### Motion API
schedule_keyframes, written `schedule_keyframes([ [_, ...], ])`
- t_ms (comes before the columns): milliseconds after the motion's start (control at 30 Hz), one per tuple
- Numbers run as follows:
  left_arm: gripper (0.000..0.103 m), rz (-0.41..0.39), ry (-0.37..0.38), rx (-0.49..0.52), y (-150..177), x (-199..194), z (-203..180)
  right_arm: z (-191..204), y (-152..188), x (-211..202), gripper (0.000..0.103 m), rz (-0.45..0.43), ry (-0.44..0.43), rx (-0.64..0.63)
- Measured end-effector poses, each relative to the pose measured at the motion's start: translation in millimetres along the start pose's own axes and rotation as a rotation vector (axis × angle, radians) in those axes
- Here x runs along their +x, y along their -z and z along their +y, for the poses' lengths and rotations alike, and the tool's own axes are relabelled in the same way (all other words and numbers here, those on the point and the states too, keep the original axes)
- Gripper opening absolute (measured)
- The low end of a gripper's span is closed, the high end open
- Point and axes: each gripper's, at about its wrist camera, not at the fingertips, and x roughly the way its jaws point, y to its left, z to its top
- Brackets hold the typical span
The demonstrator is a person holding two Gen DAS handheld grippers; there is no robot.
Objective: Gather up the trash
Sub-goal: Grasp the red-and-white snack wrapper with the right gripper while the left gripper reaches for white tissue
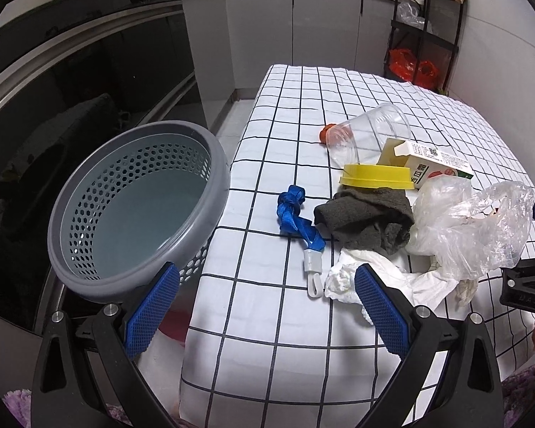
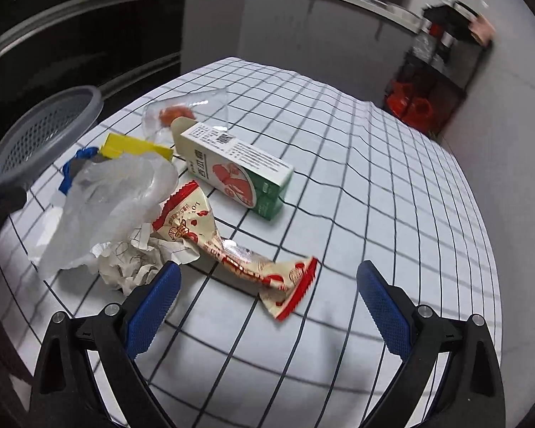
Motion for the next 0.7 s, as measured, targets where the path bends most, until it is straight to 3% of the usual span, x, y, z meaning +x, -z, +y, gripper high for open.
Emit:
schedule_keyframes([
  [300,0.096,0.009,-0.016,-0.004,-0.4,6.6,-0.1,6.0,-7.3,13.9,0.092,0.002,-0.078,-0.092],
  [433,0.096,0.012,-0.015,-0.001,-0.8,7.9,-0.8,5.4,-5.8,23.2,0.064,0.06,-0.108,-0.091],
  [533,0.096,0.011,-0.01,0.0,-0.5,7.0,-1.1,3.1,-3.5,27.9,0.058,0.082,-0.141,-0.066],
  [600,0.096,0.01,-0.006,-0.002,-0.4,6.1,-0.9,2.5,-3.4,28.2,0.045,0.089,-0.15,-0.057],
  [700,0.096,0.007,0.0,-0.004,0.1,5.9,-0.4,2.6,-2.8,27.9,0.038,0.097,-0.186,-0.04],
])
